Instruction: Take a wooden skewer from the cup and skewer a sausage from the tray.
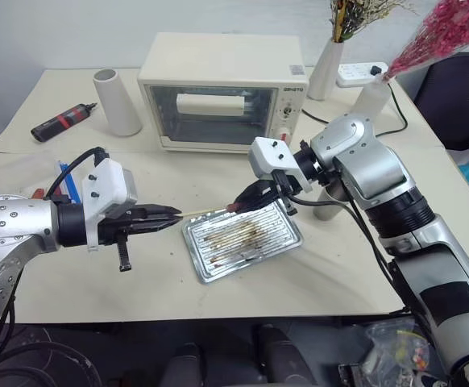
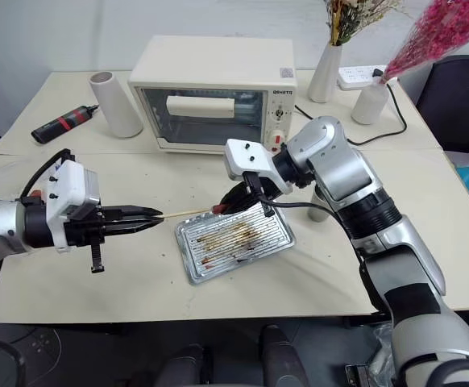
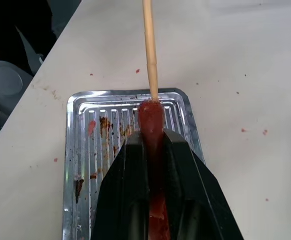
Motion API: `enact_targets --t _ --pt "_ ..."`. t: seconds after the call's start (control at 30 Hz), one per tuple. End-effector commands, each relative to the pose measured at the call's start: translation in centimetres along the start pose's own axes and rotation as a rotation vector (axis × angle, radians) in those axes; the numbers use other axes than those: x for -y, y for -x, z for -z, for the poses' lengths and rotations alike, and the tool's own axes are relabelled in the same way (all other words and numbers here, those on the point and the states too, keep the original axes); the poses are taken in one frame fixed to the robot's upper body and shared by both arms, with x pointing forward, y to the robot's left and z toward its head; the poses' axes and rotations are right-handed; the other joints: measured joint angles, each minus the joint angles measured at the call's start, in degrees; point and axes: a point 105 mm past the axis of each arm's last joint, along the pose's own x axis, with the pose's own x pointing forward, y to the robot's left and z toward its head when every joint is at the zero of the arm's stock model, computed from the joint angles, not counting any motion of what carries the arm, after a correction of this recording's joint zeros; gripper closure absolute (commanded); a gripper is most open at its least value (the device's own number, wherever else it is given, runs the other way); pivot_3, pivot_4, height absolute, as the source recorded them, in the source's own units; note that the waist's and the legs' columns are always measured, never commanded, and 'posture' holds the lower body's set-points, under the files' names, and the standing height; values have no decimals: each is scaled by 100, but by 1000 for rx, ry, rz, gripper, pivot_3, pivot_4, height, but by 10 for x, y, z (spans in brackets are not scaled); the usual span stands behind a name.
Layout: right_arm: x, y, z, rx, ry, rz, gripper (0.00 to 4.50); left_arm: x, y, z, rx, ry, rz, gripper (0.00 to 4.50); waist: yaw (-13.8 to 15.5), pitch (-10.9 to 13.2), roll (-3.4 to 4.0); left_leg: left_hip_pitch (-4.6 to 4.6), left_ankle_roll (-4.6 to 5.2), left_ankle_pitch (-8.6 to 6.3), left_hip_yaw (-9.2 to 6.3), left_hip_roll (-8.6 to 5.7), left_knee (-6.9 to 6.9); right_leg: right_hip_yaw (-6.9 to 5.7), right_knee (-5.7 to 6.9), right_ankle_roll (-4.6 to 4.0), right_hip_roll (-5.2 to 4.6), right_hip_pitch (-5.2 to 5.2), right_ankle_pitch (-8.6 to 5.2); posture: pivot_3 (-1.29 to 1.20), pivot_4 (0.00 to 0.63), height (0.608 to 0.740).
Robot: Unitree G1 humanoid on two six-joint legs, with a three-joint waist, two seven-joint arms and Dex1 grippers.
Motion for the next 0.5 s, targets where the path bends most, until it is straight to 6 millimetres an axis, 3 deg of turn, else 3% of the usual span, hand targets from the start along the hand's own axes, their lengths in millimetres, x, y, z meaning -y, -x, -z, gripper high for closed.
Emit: enact_targets --t 0.03,0.5 --pt "0 11 -17 35 55 16 4391 -4 4 -5 2 -37 -25 4500 0 0 0 0 0 0 0 0 0 0 0 0 0 0 0 0 150 740" --pt "-2 2 -37 84 94 -8 4391 -5 -9 -11 31 -48 11 4500 3 0 0 0 0 0 0 -2 0 0 1 0 2 0 0 0 150 740"
